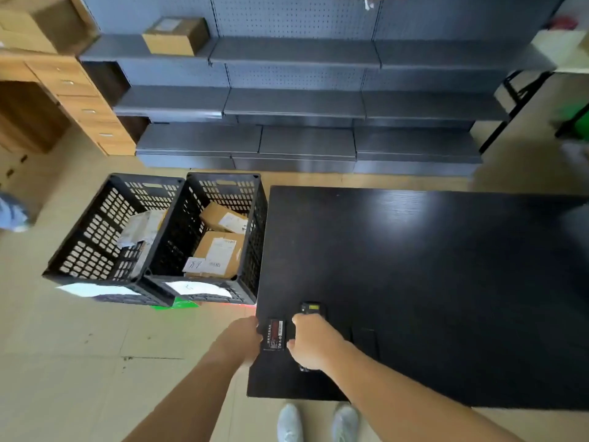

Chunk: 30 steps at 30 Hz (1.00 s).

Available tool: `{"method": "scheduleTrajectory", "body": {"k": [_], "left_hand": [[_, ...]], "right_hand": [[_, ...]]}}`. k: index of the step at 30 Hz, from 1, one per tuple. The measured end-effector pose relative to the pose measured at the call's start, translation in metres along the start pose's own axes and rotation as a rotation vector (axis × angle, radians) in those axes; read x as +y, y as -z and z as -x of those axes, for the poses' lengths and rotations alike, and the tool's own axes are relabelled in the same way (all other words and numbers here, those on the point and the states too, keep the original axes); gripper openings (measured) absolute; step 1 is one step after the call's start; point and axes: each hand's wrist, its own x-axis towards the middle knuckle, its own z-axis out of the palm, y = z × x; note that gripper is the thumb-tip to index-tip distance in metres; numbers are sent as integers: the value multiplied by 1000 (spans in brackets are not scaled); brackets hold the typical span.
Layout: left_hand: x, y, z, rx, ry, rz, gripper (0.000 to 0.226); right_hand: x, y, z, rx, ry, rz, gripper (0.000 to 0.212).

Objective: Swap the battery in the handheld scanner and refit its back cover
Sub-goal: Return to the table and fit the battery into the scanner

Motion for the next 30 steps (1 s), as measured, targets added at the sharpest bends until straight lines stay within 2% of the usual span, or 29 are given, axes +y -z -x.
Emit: {"method": "scheduleTrajectory", "body": {"k": [4,9,12,21,30], "left_hand": [[-10,-37,-11,30,34,183,30],[-14,-65,-24,133,71,369,12],[-14,-72,-28,174,85,443,18],[-13,-72,-29,138,190,620,35],[-9,-73,-17,184,224,837,29]], "right_hand": [[-1,-40,-23,-68,-99,-210,44],[-2,-66,-48,-26,-245,-367,42],[-5,-75,-55,15,-278,-416,32],[-14,-78,-61,63,-386,-583,20],[-18,-83,-57,156,-451,-704,20]]}}
